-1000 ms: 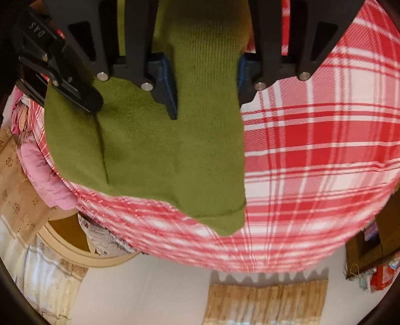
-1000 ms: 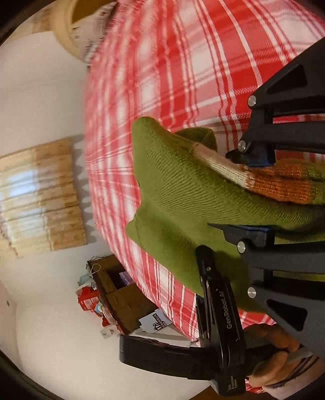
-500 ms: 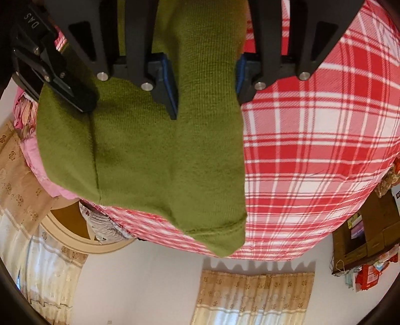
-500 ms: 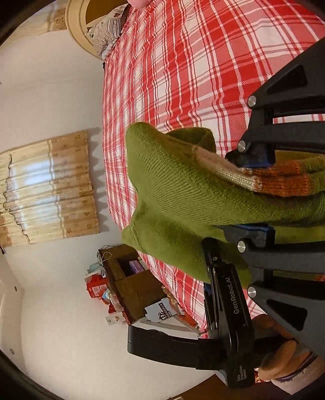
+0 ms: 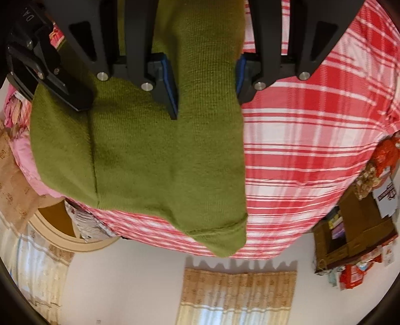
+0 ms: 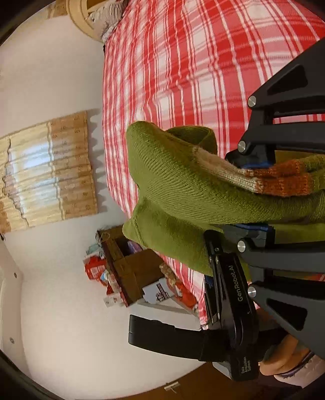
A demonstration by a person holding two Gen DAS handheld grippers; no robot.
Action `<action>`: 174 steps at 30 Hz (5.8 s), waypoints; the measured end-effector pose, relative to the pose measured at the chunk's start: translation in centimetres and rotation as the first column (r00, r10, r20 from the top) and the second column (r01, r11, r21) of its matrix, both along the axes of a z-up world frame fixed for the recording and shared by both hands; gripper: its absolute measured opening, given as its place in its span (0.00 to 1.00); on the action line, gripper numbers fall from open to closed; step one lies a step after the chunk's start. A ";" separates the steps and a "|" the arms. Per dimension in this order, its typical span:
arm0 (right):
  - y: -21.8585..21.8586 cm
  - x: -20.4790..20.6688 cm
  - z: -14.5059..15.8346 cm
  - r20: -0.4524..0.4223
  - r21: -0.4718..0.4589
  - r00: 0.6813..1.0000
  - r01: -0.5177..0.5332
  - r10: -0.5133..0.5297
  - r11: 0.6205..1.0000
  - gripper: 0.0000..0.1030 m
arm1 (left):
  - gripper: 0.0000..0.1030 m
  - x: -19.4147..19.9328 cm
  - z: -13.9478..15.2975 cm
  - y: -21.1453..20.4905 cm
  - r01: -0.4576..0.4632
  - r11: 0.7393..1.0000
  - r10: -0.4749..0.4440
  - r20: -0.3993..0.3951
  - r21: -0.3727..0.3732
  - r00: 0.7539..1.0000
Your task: Fold small clothes
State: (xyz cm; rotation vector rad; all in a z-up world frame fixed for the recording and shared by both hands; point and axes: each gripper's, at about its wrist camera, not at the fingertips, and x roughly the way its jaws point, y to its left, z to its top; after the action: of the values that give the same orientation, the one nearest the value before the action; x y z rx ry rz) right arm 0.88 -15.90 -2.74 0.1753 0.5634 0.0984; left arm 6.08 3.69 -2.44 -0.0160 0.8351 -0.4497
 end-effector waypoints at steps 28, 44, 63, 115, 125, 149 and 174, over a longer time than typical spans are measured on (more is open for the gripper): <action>18.7 10.8 -0.4 0.062 0.013 0.964 -0.259 0.258 0.966 0.29 | 0.39 6.3 0.7 15.6 -0.275 0.951 0.258 0.127 0.144 0.958; 17.5 21.3 -10.0 -0.067 -0.039 0.996 -0.056 0.053 0.998 0.27 | 0.19 15.2 -6.6 14.4 -0.265 0.911 0.212 0.192 0.316 0.958; 8.5 26.4 -12.6 -0.282 0.564 0.945 0.022 0.167 0.825 0.57 | 0.86 18.2 -4.9 16.2 -0.239 0.950 0.229 0.071 0.201 0.971; 20.9 11.3 -9.9 -0.221 -0.159 0.967 -0.167 0.130 0.973 0.26 | 0.89 6.0 -7.4 16.0 -0.301 0.877 0.309 0.040 0.375 0.950; 21.0 10.2 -10.7 -0.255 -0.101 0.960 -0.147 0.117 0.984 0.27 | 0.89 4.3 -7.8 15.9 -0.313 0.871 0.321 0.044 0.379 0.946; 17.1 11.5 -12.6 -0.240 0.353 0.937 -0.158 0.252 0.922 0.67 | 0.91 8.0 -8.8 20.5 -0.208 0.973 0.219 -0.124 0.098 0.968; 16.4 8.5 -10.5 -0.284 0.131 0.954 -0.059 0.094 0.990 0.24 | 0.77 3.7 -7.4 17.0 -0.270 0.927 0.292 -0.051 0.259 0.955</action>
State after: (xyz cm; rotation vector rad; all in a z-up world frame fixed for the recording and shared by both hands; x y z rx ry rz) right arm 9.39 0.47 -13.23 0.2892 0.8587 0.1847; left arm 9.76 20.72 -9.81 0.0769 0.9557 -0.0709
